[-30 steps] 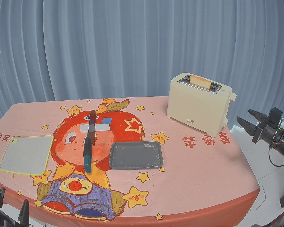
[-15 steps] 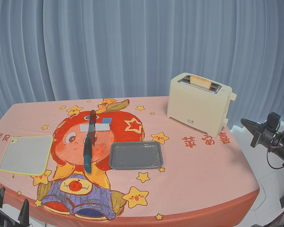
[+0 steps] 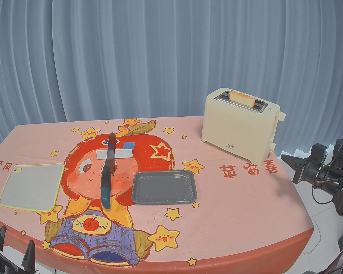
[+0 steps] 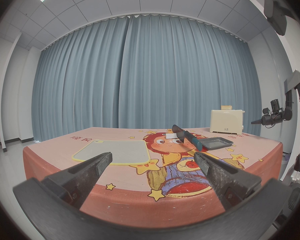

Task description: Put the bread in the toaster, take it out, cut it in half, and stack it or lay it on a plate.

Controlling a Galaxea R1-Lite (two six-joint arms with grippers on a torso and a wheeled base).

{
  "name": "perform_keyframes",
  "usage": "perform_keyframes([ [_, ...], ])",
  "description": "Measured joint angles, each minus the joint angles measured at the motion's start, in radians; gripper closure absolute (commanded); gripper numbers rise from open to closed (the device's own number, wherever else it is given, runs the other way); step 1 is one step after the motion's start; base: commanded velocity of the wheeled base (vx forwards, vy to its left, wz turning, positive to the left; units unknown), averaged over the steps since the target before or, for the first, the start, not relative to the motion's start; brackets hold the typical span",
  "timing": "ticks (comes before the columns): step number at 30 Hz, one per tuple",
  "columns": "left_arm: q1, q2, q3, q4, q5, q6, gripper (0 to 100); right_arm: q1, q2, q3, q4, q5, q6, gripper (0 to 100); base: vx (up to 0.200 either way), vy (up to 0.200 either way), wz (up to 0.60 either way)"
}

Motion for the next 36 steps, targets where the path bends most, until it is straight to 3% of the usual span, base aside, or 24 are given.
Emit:
perform_keyframes([
  [15,0.0,0.0,0.0,0.0,0.0,0.0,0,-0.045,0.134,0.001,-0.01,0.001,-0.028,100,0.0,0.0,0.0],
  [24,0.0,0.0,0.0,0.0,0.0,0.0,0,-0.054,0.213,0.003,-0.129,-0.001,-0.017,100,0.0,0.0,0.0],
  [36,0.0,0.0,0.0,0.0,0.0,0.0,0,-0.053,0.281,-0.017,-0.137,-0.021,-0.007,100,0.0,0.0,0.0],
])
